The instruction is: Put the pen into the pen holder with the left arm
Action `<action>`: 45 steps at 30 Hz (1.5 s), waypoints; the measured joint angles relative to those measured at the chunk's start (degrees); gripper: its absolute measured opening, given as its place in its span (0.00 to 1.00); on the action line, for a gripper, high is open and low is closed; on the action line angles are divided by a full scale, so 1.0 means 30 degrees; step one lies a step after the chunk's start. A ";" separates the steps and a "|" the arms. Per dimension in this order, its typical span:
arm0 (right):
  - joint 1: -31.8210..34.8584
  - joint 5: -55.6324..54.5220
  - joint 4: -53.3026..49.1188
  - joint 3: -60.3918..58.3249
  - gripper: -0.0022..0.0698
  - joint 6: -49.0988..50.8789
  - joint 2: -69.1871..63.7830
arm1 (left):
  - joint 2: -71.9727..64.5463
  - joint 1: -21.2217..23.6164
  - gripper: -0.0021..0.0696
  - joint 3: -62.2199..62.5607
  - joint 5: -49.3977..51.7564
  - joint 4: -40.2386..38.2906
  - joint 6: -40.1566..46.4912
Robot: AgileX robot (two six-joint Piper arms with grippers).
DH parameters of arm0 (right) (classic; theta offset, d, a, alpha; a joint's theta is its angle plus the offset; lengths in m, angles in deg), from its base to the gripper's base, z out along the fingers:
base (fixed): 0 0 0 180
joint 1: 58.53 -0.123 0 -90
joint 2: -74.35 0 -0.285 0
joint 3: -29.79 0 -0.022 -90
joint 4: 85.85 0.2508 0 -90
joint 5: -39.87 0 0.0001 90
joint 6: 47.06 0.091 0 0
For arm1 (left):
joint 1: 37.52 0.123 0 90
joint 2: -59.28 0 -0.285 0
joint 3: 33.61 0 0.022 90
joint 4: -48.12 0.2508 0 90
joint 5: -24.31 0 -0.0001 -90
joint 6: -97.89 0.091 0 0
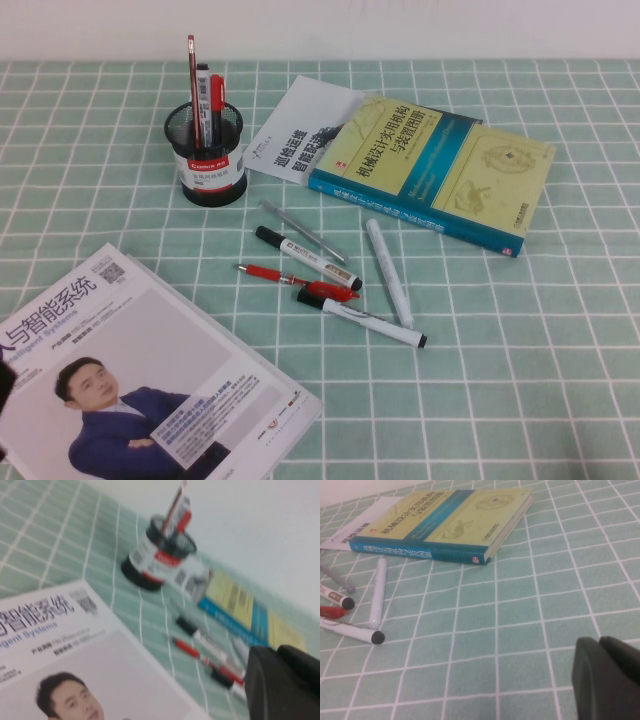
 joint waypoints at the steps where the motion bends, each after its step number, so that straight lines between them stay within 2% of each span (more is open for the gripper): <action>1: 0.0000 0.0000 0.0000 0.0000 0.00 0.0000 0.0000 | -0.0985 0.0000 0.03 0.0756 0.0753 0.0000 0.0498; 6: 0.0000 0.0000 0.0000 0.0000 0.00 0.0000 0.0000 | -0.5902 0.0000 0.03 0.4193 0.4232 0.0000 0.3894; 11: 0.0000 0.0000 0.0000 0.0000 0.00 0.0000 0.0000 | -1.1041 0.0000 0.03 0.7452 0.7010 -0.1432 1.0328; 17: 0.0000 0.0000 0.0000 0.0000 0.00 0.0000 0.0000 | -1.7017 0.0000 0.03 1.1545 0.9832 -0.4772 1.8038; 21: 0.0000 0.0000 0.0000 0.0000 0.00 0.0000 0.0000 | -2.0735 -0.0066 0.03 1.4636 1.1661 -0.5068 2.0381; 25: 0.0000 0.0000 0.0000 0.0000 0.00 0.0000 0.0000 | -2.4318 -0.1106 0.03 1.8266 1.3307 -0.3760 2.1751; 33: 0.0000 0.0000 0.0000 0.0000 0.00 0.0000 0.0000 | -3.0280 -0.4724 0.03 2.6561 1.7202 0.2843 2.2047; 37: 0.0000 0.0000 0.0000 0.0000 0.00 0.0000 0.0000 | -3.2908 -0.6058 0.03 3.0392 1.7926 0.4759 2.2807; 45: 0.0000 0.0000 0.0000 0.0000 0.00 0.0000 0.0000 | -3.6130 -0.8526 0.03 3.3483 1.8020 0.7556 2.4812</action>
